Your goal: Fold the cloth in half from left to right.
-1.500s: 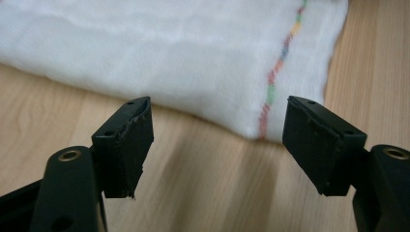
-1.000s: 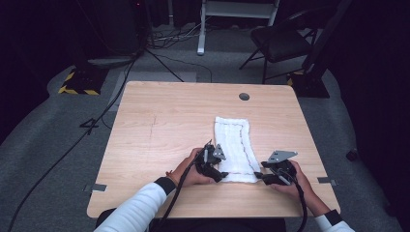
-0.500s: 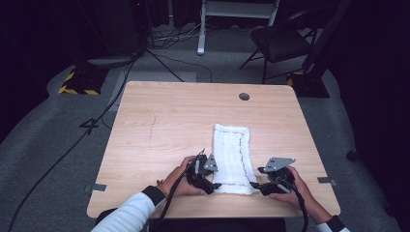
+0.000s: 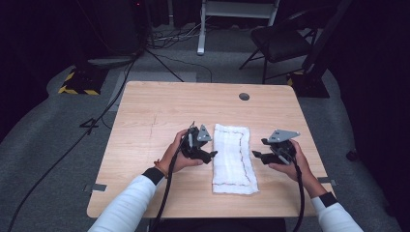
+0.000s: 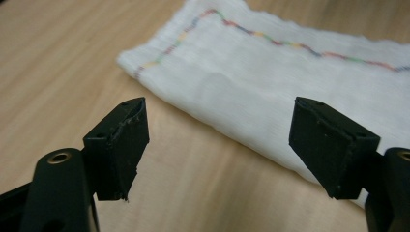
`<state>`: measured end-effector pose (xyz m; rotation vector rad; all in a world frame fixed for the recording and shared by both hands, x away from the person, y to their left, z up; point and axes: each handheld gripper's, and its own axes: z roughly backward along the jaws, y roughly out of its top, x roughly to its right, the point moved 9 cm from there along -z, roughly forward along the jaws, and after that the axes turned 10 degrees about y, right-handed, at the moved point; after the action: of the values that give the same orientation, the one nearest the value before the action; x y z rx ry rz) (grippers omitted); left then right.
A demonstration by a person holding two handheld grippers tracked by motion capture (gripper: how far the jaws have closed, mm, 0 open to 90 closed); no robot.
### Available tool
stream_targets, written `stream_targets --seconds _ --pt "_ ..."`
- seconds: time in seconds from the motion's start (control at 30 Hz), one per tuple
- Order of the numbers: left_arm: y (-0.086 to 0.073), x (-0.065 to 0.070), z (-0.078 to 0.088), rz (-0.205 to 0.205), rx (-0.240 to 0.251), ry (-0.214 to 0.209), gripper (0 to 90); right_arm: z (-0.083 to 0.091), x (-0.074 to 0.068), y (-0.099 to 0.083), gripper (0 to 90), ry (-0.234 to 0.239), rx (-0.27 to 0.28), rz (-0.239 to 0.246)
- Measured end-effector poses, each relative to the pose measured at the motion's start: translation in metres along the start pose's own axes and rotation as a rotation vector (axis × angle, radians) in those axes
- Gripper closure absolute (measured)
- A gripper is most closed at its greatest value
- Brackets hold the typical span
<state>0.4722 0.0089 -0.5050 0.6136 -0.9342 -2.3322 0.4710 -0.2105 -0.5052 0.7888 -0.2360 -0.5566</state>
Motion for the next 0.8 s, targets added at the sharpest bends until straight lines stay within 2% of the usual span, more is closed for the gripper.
stream_targets --seconds 0.03,0.07,0.23,0.33,0.37,0.43,0.47,0.53,0.6,0.67,0.7,0.8 --pt "0.002 -0.005 -0.002 -0.007 -0.002 0.017 22.8 -0.007 0.010 0.007 36.4 -0.009 0.000 -0.011" --pt "0.004 -0.009 -0.004 -0.006 -0.004 0.026 22.8 -0.007 0.010 0.007 36.4 -0.009 0.000 -0.011" --pt "0.016 -0.023 -0.018 0.046 0.008 0.032 22.9 -0.023 0.030 0.021 37.2 -0.035 -0.003 -0.017" --pt "0.019 -0.028 -0.034 0.037 -0.017 0.050 23.0 -0.033 0.039 0.027 37.3 -0.042 -0.017 -0.028" --pt "0.020 -0.030 -0.039 0.032 -0.027 0.058 22.9 -0.040 0.046 0.031 37.9 -0.040 -0.013 -0.045" --pt "0.023 -0.034 -0.051 0.025 -0.046 0.074 22.9 -0.044 0.049 0.033 38.2 -0.042 -0.008 -0.049" --pt "0.024 -0.035 -0.055 0.031 -0.046 0.078 23.0 -0.051 0.054 0.035 38.1 -0.034 -0.009 -0.072" --pt "0.026 -0.039 -0.068 0.059 -0.061 0.074 23.2 -0.056 0.056 0.036 38.4 -0.034 -0.013 -0.078" --pt "0.025 -0.043 -0.080 0.070 -0.076 0.087 23.4 -0.069 0.062 0.035 38.2 -0.031 -0.030 -0.097" --pt "0.022 -0.045 -0.091 0.096 -0.099 0.080 23.2 -0.072 0.063 0.035 38.2 -0.026 -0.028 -0.106" --pt "0.020 -0.047 -0.096 0.110 -0.106 0.078 23.1 -0.079 0.064 0.033 37.5 -0.010 -0.037 -0.131" --pt "0.014 -0.049 -0.106 0.149 -0.127 0.065 22.4 -0.085 0.066 0.029 36.6 -0.010 -0.055 -0.139"
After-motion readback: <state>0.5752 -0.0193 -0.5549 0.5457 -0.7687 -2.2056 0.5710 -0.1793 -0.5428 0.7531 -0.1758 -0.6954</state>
